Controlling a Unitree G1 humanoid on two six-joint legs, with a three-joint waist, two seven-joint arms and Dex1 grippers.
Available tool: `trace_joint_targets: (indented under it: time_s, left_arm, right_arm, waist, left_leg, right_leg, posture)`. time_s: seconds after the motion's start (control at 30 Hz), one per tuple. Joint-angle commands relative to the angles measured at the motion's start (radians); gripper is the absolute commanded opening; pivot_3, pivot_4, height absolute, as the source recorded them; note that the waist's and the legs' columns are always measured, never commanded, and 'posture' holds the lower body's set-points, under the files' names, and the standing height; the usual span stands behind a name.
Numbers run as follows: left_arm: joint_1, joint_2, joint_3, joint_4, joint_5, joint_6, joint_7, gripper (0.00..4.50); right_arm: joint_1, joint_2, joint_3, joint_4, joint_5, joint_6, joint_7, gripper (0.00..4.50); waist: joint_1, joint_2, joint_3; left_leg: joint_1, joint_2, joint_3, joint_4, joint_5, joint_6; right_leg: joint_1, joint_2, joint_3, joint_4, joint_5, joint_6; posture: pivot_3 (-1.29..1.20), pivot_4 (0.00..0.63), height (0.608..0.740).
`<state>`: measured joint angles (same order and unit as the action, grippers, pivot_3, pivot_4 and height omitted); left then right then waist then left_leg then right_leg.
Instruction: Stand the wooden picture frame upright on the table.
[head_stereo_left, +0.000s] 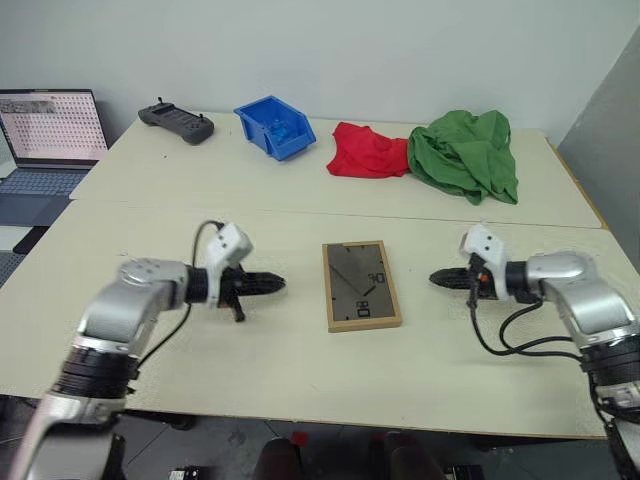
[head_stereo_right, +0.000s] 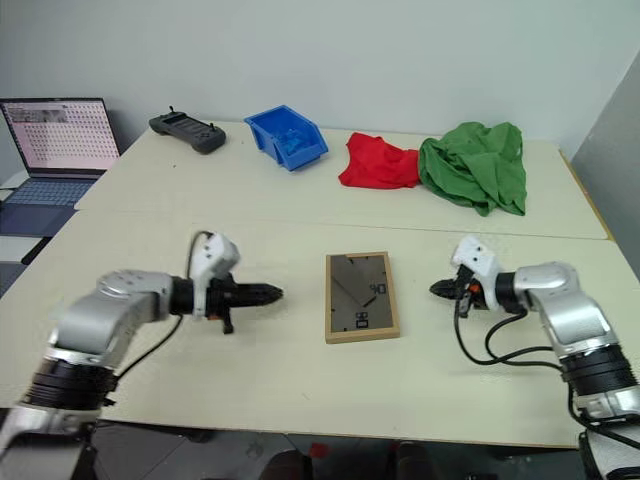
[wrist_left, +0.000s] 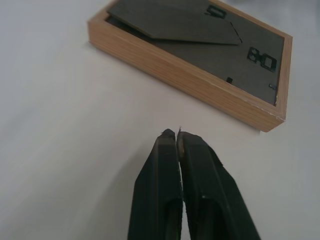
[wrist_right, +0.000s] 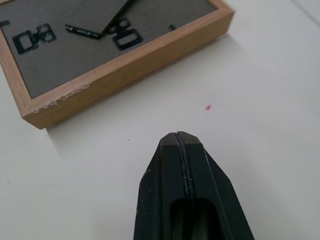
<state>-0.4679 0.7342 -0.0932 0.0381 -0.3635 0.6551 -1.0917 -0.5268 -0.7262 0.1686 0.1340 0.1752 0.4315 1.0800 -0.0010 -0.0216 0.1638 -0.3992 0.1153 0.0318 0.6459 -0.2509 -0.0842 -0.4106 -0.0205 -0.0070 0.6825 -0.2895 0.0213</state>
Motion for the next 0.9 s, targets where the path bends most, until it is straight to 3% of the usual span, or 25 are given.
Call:
trace_joint_targets:
  time_s: [0.03, 0.13, 0.23, 0.37, 0.47, 0.57, 0.9]
  left_arm:
    - [-0.028, -0.026, -0.013, 0.0, 0.016, -0.021, 0.017, 0.02]
    - [-0.018, -0.029, -0.035, -0.004, 0.017, 0.022, 0.014, 0.02]
    - [-0.023, -0.053, 0.039, -0.028, -0.115, 0.24, 0.033, 0.02]
    - [-0.114, -0.14, 0.24, 0.123, -0.31, 0.658, 0.107, 0.77]
    - [-0.222, -0.191, 0.372, 0.317, -0.388, 0.861, 0.125, 1.44]
    - [-0.258, -0.211, 0.376, 0.407, -0.367, 0.866, 0.16, 2.02]
    - [-0.208, -0.176, 0.143, 0.408, -0.351, 0.824, 0.065, 4.05]
  right_arm:
    - [-0.002, 0.022, -0.001, -0.014, -0.015, -0.028, -0.023, 0.0]
    - [0.002, 0.027, 0.018, -0.022, -0.032, -0.049, -0.013, 0.0]
    - [-0.003, 0.036, 0.038, -0.013, -0.053, -0.071, -0.009, 0.0]
    - [-0.029, 0.076, 0.077, 0.031, -0.094, -0.114, -0.027, 0.0]
    - [-0.054, 0.128, 0.1, 0.078, -0.119, -0.146, -0.047, 0.0]
    - [-0.069, 0.165, 0.112, 0.107, -0.134, -0.163, -0.055, 0.0]
    - [-0.063, 0.215, 0.123, 0.099, -0.155, -0.162, -0.064, 0.0]
  waist:
    - [0.0, 0.0, 0.0]
    - [0.0, 0.0, 0.0]
    - [-0.001, 0.0, 0.0]
    - [-0.002, 0.0, 0.0]
    - [-0.004, -0.001, 0.0]
    - [-0.009, -0.001, 0.0]
    - [-0.026, 0.0, -0.001]
  left_leg:
    - [0.0, 0.0, 0.0, 0.0, 0.0, 0.0]
    - [0.0, 0.0, 0.0, 0.0, 0.0, 0.0]
    - [0.0, 0.0, 0.0, 0.0, 0.0, 0.0]
    - [0.0, 0.0, -0.001, 0.0, 0.0, 0.0]
    - [0.0, 0.0, -0.001, 0.001, 0.0, 0.0]
    - [0.001, 0.0, -0.002, 0.001, 0.0, 0.0]
    - [0.002, 0.0, -0.002, 0.0, 0.002, -0.004]
  right_leg:
    - [0.0, 0.0, 0.0, 0.0, 0.0, 0.0]
    - [0.0, 0.0, 0.0, 0.0, 0.0, 0.0]
    - [0.0, 0.0, 0.0, 0.0, 0.0, 0.0]
    - [0.0, 0.0, 0.0, 0.0, 0.0, 0.0]
    - [0.001, 0.0, -0.001, 0.001, 0.0, 0.0]
    - [0.002, 0.0, -0.002, 0.001, 0.0, 0.0]
    - [0.002, 0.0, -0.001, 0.002, 0.0, 0.0]
  posture:
    - [0.0, 0.15, 0.74]
    - [0.0, 0.15, 0.74]
    - [0.0, 0.15, 0.74]
    - [0.0, 0.15, 0.74]
    - [0.0, 0.15, 0.74]
    - [0.0, 0.15, 0.74]
    - [0.0, 0.15, 0.74]
